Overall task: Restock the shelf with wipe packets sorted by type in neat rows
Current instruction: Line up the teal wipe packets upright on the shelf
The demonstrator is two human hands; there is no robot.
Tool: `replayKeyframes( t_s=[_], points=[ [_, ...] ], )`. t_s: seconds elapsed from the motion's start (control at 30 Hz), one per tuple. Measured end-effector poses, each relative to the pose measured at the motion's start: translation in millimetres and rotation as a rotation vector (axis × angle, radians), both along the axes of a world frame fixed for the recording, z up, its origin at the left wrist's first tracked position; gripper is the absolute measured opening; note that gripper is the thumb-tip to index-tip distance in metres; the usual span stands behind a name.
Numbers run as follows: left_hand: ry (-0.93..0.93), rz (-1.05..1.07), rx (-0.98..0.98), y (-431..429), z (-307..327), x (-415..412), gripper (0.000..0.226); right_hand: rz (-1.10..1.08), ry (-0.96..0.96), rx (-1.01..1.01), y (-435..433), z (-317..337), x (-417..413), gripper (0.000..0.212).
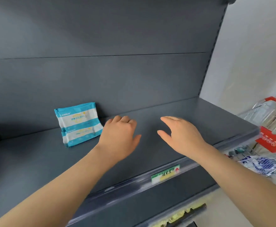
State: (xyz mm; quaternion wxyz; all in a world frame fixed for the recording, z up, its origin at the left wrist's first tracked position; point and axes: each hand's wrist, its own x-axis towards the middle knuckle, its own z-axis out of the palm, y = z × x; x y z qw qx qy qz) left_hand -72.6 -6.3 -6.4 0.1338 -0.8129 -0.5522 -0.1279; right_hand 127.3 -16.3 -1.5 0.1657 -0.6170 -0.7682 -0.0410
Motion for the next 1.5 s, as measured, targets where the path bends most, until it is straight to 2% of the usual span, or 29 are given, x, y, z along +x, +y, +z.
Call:
replayKeyframes(
  t_s=[0.13, 0.3, 0.4, 0.5, 0.7, 0.87, 1.2, 1.4, 1.5],
  points=[
    [0.000, -0.132, -0.007, -12, 1, 85, 0.048, -0.083, -0.010, 0.034, -32, -2, 82, 0.052],
    [-0.089, -0.276, -0.001, -34, -2, 215, 0.042, -0.170, -0.002, 0.040, -74, -5, 203, 0.051],
    [-0.121, -0.342, -0.038, -47, -10, 297, 0.037, -0.245, -0.003, 0.009, -96, -9, 281, 0.042],
    [-0.159, -0.405, -0.070, -54, -23, 377, 0.042, -0.323, -0.004, -0.045, -112, -21, 356, 0.038],
    [-0.067, -0.451, -0.182, -39, -54, 515, 0.046, -0.450, -0.018, -0.134, -117, -44, 484, 0.044],
    [-0.003, -0.435, -0.205, 6, -84, 606, 0.041, -0.538, -0.014, -0.179, -78, -70, 577, 0.047],
    [0.029, -0.327, -0.327, 145, -131, 756, 0.040, -0.532, -0.019, -0.257, 68, -96, 740, 0.031],
    [0.038, -0.228, -0.404, 223, -165, 806, 0.038, -0.435, -0.012, -0.347, 159, -136, 806, 0.026],
    [0.043, -0.156, -0.460, 261, -188, 827, 0.039, -0.358, -0.037, -0.379, 210, -161, 835, 0.034]
  ],
)
